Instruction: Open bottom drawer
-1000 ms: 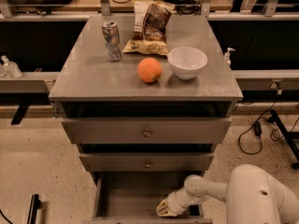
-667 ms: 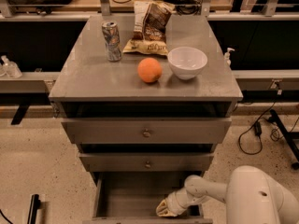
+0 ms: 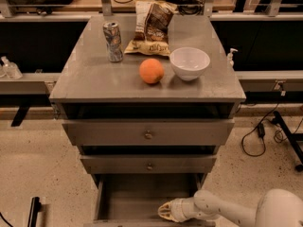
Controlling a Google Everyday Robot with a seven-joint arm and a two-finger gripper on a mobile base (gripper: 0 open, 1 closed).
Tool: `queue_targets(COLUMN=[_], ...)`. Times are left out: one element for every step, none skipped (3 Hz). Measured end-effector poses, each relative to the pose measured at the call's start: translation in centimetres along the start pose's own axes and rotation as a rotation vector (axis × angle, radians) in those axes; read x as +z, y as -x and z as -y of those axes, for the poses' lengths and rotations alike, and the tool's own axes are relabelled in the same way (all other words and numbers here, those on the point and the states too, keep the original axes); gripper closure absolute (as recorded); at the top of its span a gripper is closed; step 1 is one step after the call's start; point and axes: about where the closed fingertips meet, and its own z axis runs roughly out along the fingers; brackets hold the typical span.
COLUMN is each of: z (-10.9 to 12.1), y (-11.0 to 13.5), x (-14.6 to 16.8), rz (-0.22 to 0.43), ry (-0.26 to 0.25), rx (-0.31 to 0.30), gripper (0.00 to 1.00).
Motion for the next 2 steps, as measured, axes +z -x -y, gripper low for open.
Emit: queue_targets(z=[1.0, 2.5], y=[-0.3, -0.1], x=[-0.2, 0.8], rz=[-0.056, -0.099], ry=[-0.019, 0.012], rx=[0.004, 0.007], gripper=[1.00, 1.00])
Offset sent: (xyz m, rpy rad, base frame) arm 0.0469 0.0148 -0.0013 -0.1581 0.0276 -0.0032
